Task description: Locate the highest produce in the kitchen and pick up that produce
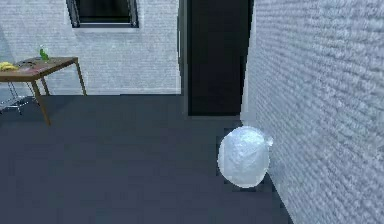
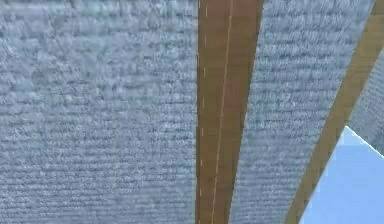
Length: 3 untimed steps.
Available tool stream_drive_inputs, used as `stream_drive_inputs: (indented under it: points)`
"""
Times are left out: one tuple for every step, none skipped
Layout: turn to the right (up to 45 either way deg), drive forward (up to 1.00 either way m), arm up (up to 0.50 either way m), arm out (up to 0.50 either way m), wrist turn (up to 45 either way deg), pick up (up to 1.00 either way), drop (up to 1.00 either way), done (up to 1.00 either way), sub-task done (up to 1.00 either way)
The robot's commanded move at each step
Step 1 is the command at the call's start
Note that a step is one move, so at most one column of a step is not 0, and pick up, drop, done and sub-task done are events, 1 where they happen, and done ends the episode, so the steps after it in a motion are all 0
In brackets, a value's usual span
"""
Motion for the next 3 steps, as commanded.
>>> stream_drive_inputs:
  points:
    - [-45.0,0.0,0.0,0.0,0.0,0.0,0.0,0.0,0.0]
    - [-6.0,0.0,0.0,0.0,0.0,0.0,0.0,0.0,0.0]
    - [0.0,0.35,0.0,0.0,0.0,0.0,0.0,0.0,0.0]
